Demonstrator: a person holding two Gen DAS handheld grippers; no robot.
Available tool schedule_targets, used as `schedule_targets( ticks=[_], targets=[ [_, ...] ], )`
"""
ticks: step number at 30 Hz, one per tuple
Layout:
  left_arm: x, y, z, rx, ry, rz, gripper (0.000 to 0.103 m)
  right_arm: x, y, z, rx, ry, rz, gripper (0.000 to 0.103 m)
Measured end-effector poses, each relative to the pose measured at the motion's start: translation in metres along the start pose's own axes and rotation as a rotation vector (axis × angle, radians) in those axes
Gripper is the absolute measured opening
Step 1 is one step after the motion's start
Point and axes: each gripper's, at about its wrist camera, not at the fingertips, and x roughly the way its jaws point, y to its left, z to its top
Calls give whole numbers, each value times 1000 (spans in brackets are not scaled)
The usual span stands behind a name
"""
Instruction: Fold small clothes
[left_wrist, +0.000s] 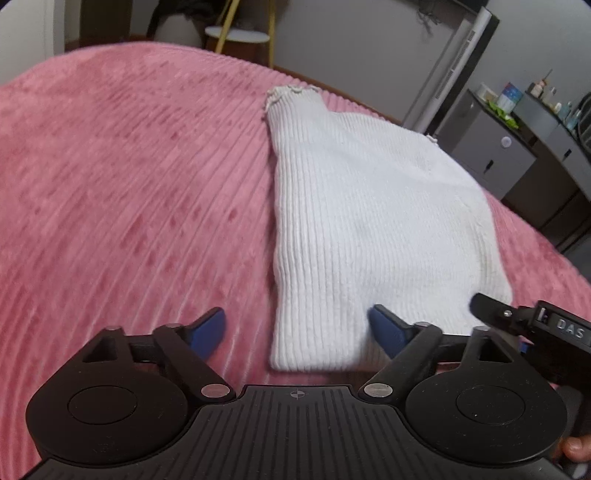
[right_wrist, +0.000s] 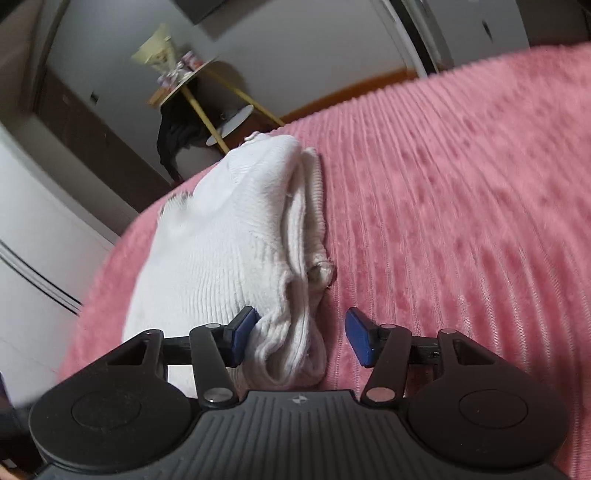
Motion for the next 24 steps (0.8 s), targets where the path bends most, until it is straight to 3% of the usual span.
schedule_targets(
  ticks=[2, 4, 6, 12, 15, 16, 17, 18, 20, 21, 24],
  targets=[
    [1, 0, 1, -2, 6, -11, 80, 3, -2, 3, 17, 20, 13, 53],
    [4, -2, 3, 11, 11, -19, 71, 7, -1, 7, 15, 42, 27, 44],
    [5, -5, 5, 15, 21, -41, 53, 13, -2, 12, 48, 62, 54, 32],
    [-4, -7, 14, 56, 18, -33, 28, 13, -9, 1, 166, 78, 132, 22],
    [-17, -7, 16, 106, -20, 22, 29, 7, -10, -3, 219, 89, 207, 22],
    [-16, -5, 14, 133, -27, 60, 34, 5, -8, -6, 200, 96, 223, 22],
    [-13, -3, 11, 145, -20, 106, 53, 4, -3, -8, 149, 109, 197, 23],
    [-12, -2, 8, 150, -7, 145, 66, 3, 5, -11, 65, 117, 120, 29],
    [-19, 1, 1, 156, -21, 158, 71, -3, 21, -17, -54, 96, 19, 35],
    [-25, 1, -3, 158, -35, 157, 72, -8, 31, -19, -100, 83, -21, 42],
    [-37, -1, -8, 183, -87, 198, 76, -28, 74, -28, -345, -21, -196, 46]
  ],
)
